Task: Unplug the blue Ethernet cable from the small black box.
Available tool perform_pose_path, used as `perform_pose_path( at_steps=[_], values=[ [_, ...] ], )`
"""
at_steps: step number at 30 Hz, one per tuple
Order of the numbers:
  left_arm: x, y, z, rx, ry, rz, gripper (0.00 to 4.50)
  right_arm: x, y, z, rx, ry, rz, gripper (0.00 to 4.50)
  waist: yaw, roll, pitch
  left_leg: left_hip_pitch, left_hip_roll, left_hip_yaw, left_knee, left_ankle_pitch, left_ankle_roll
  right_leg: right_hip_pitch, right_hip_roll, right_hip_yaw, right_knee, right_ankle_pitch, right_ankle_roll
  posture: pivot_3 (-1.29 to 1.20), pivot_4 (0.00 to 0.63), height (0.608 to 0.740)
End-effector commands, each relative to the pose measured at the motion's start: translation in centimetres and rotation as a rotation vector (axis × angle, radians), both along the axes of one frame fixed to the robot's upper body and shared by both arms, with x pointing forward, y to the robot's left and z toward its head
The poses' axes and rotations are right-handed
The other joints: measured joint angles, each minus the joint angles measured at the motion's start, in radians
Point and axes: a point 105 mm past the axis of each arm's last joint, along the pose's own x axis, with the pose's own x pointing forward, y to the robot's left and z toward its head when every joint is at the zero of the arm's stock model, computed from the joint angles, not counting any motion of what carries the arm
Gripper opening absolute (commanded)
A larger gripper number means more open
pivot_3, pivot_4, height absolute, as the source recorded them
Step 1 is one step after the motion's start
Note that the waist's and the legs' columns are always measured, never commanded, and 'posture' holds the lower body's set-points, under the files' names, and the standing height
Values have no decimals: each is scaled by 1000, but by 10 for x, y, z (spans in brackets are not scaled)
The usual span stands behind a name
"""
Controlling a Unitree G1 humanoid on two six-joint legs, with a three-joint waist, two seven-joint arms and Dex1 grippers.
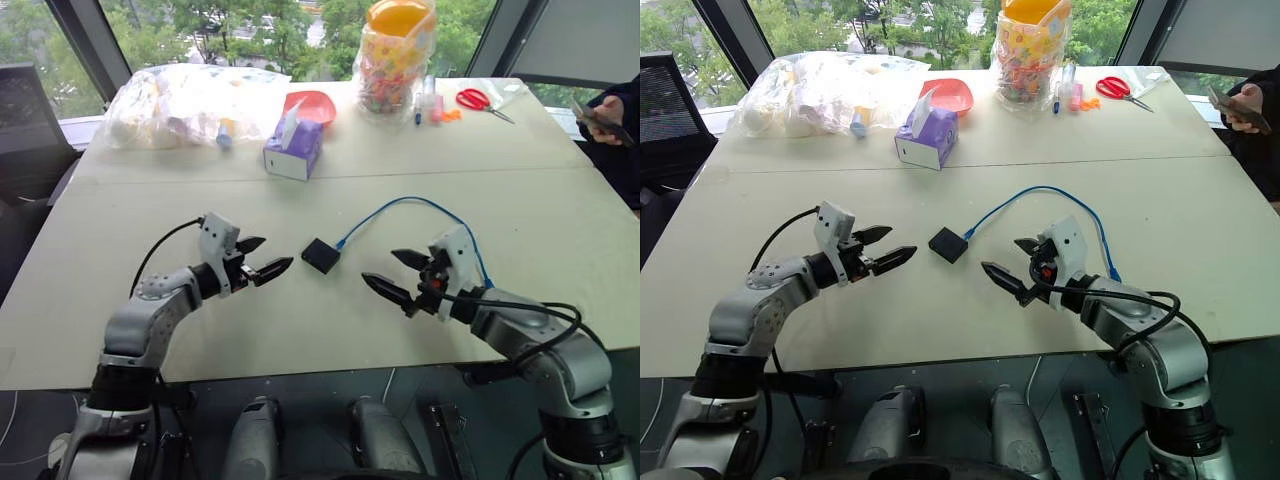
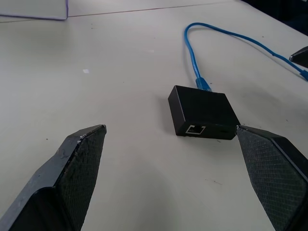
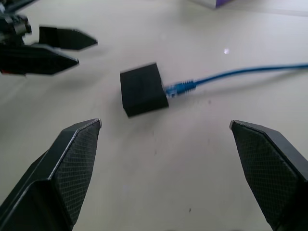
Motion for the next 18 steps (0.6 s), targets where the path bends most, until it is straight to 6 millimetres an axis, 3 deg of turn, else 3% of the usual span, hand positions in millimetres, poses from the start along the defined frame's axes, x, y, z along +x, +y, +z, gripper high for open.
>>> perform_pose_path(
  at_steps=[1,10,18],
  values=[
    [1,0,17,-9,-59,-41,4468,-2,5,24,-23,-66,51,4500,0,0,0,0,0,0,0,0,0,0,0,0,0,0,0,0,150,735],
    [1,-2,28,-17,-45,-93,4468,-2,8,39,-108,-33,122,4500,1,0,0,0,0,0,1,0,0,0,0,0,0,0,0,0,150,735],
    [-11,-10,28,26,-13,-207,4468,19,9,60,-298,-82,245,4500,-3,0,1,-1,0,0,0,0,0,-1,1,0,1,0,0,0,150,735]
  ],
)
